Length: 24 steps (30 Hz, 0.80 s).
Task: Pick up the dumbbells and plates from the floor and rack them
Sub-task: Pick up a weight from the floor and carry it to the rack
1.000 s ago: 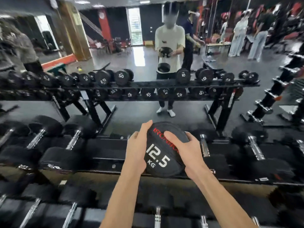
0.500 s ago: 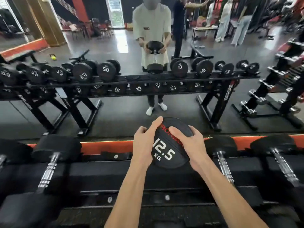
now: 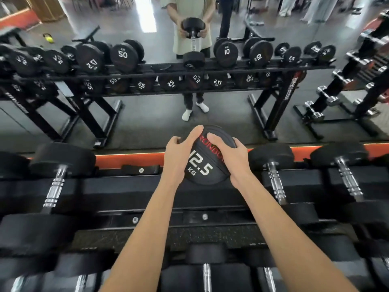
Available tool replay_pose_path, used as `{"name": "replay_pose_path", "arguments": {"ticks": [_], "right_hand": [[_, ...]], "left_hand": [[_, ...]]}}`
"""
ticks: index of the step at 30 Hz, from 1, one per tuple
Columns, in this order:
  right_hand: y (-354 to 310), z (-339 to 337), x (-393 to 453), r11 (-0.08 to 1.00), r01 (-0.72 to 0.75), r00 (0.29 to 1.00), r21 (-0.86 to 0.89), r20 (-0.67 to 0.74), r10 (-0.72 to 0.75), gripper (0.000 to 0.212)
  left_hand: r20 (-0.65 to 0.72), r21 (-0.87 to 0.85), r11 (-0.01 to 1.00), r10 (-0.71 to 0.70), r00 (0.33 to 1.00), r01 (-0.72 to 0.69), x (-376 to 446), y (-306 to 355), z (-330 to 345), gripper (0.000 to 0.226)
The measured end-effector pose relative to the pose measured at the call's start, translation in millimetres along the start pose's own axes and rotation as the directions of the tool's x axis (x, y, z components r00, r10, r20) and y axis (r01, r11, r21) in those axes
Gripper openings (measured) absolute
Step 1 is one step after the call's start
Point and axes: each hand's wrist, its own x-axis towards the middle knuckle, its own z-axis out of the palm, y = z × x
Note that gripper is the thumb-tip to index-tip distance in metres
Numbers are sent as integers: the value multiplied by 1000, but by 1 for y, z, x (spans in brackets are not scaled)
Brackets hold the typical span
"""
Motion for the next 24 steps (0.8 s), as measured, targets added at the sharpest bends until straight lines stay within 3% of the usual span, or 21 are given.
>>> {"name": "replay_pose_path", "arguments": {"ticks": [4,7,14,20,24], "right_hand": [[6,-9,-11,999,-19,999,-31,48,20,68],[18,-22,-23,997,21,996,-70,88,-15,73],[49,-58,-47,937,197,978,-288,130,-166,82],[55,-78,-58,872,233,961,-430,241,-138,84],[63,-91,-71,626,400,905,-669,397,-153,71]], "left_hand": [[133,161,985,36,990,-57,-14,-8,-19,92],[262,357,922,54,963,-149,-23,-14,-34,87],[267,525,820,95,959,-228,-49,-38,-41,81],[394,774,493,115,912,-397,-68,-37,-46,81],[424,854,294,87,901,-430,-89,-72,-51,80]]}}
